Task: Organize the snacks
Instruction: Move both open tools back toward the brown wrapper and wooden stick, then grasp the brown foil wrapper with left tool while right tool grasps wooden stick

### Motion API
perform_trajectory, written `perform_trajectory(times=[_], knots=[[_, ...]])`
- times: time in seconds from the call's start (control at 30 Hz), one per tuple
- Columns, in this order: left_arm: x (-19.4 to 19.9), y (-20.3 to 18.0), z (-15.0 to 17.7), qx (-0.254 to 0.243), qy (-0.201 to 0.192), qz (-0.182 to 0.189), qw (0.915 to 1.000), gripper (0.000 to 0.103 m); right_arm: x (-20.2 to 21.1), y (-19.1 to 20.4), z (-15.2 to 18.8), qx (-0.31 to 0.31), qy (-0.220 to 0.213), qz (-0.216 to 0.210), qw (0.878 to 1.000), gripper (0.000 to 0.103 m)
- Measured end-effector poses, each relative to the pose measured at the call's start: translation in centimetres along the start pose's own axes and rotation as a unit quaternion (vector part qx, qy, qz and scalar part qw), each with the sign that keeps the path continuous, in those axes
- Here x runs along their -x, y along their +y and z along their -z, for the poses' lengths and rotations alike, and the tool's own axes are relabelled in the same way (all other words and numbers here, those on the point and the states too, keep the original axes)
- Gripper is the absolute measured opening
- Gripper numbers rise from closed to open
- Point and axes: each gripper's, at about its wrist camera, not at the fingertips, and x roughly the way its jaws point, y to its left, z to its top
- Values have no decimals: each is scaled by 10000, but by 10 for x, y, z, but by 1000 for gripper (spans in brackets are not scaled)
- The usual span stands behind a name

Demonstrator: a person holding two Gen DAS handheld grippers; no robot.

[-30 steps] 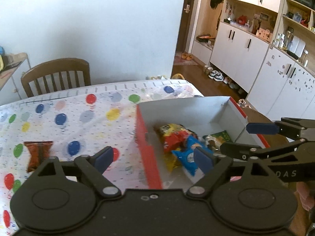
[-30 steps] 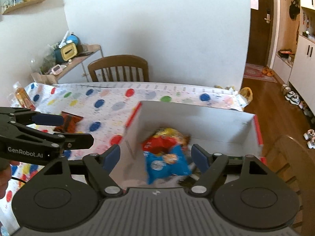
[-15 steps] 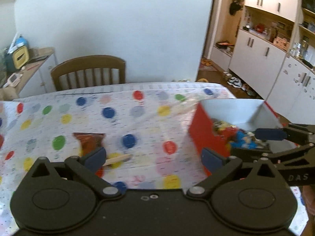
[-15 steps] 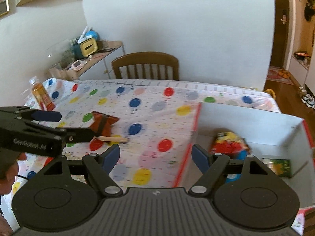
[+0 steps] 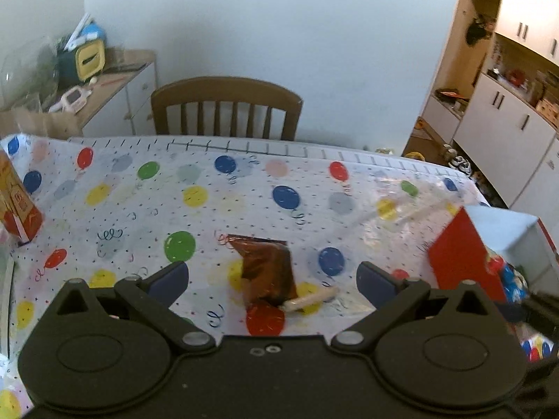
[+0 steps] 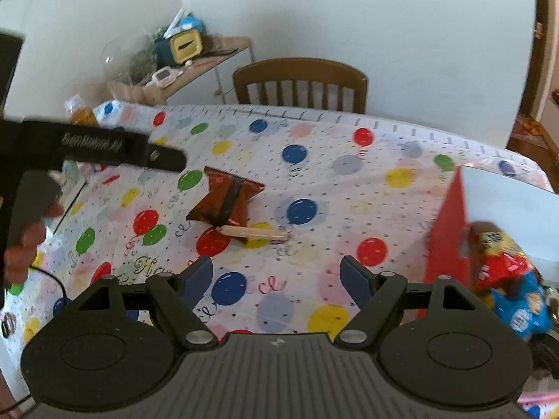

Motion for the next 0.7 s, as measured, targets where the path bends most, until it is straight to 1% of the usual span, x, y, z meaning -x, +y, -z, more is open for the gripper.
perform_trajectory(times=[0.13, 0.4, 0.53, 0.63, 0.7], knots=[[-20, 8, -7, 91, 184, 33, 9998, 102, -24, 9, -4, 288, 180, -8, 9994, 80], [-63, 13, -8, 218, 556, 21, 9982, 101, -73, 20, -12, 878, 412, -70, 9953, 80], [-83, 15, -9, 285, 725, 21, 9970, 99, -99, 29, -14, 1398, 516, -110, 9888, 80], [-97, 16, -10, 315, 841, 8, 9960, 97, -117, 37, -16, 1842, 621, -122, 9808, 73], [-105, 15, -10, 299, 925, 20, 9953, 95, -125, 42, -18, 2100, 620, -147, 9756, 72]])
